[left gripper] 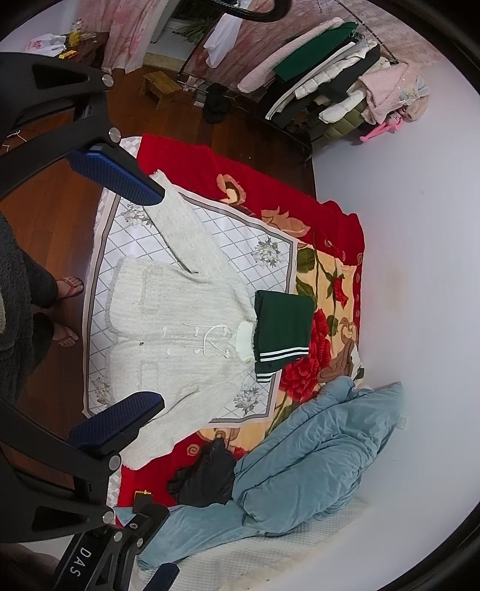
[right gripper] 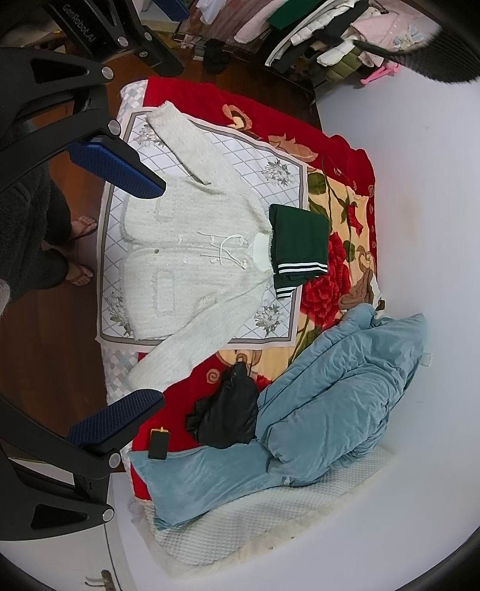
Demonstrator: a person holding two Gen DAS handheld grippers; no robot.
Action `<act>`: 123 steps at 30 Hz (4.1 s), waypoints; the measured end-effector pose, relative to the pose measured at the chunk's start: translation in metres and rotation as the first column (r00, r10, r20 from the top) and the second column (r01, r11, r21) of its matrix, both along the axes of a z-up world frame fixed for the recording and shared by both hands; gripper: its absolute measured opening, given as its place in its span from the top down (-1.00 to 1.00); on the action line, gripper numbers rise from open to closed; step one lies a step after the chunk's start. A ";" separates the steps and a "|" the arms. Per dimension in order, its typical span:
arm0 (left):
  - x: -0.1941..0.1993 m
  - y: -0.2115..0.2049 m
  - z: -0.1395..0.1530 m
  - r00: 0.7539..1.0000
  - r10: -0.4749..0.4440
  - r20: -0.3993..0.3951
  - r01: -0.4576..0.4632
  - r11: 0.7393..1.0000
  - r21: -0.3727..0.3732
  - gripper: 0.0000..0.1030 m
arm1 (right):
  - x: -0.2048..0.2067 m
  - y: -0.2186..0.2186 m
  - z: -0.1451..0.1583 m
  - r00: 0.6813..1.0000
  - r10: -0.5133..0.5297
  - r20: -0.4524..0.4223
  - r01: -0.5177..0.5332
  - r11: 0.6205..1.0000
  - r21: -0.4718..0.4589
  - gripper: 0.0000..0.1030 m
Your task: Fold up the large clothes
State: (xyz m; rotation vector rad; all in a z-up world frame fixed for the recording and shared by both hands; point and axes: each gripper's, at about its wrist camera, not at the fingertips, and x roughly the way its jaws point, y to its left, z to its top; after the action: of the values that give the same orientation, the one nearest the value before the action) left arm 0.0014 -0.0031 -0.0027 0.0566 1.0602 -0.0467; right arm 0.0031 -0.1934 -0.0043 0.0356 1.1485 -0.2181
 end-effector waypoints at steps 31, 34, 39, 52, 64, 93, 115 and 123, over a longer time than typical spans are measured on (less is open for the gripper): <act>0.003 -0.001 0.003 1.000 -0.006 -0.003 0.006 1.000 -0.008 -1.00 | -0.002 0.003 0.003 1.000 -0.001 0.004 0.001 1.000 0.003 -1.00; 0.013 -0.006 -0.002 1.000 -0.012 0.011 0.012 1.000 0.007 -1.00 | 0.000 0.001 0.002 1.000 -0.021 0.010 0.020 1.000 0.015 -1.00; 0.041 -0.002 -0.032 0.999 -0.003 0.053 0.000 0.999 0.052 -1.00 | 0.005 -0.019 -0.032 0.993 -0.115 0.034 0.110 0.985 0.131 -1.00; 0.129 -0.088 -0.263 0.995 0.013 -0.096 0.007 0.979 0.205 -1.00 | -0.059 -0.237 -0.359 0.661 -0.688 -0.301 0.743 0.543 0.391 -0.38; 0.156 -0.214 -0.459 0.946 -0.004 -0.325 0.082 0.971 0.226 -1.00 | -0.116 -0.349 -0.668 0.216 -0.860 -0.462 0.770 -0.140 0.622 0.22; 0.181 -0.261 -0.506 0.950 -0.049 -0.308 0.096 0.985 0.140 -1.00 | -0.036 -0.374 -0.640 0.203 -0.958 -0.204 0.825 0.055 0.563 0.63; 0.236 -0.038 -0.465 0.947 0.248 -0.204 -0.222 0.965 0.143 -1.00 | 0.283 -0.164 -0.457 0.811 -0.560 0.168 0.393 0.735 0.552 0.83; 0.223 0.138 -0.510 0.802 0.551 -0.231 -0.495 0.830 0.257 -1.00 | 0.419 0.068 -0.561 0.999 0.025 -0.023 -0.014 0.912 0.410 0.83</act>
State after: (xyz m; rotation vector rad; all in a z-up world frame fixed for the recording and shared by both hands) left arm 0.2249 0.1349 -0.5126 -0.0837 1.3494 0.5702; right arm 0.4226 -0.1250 -0.5649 0.3943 1.2063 0.0448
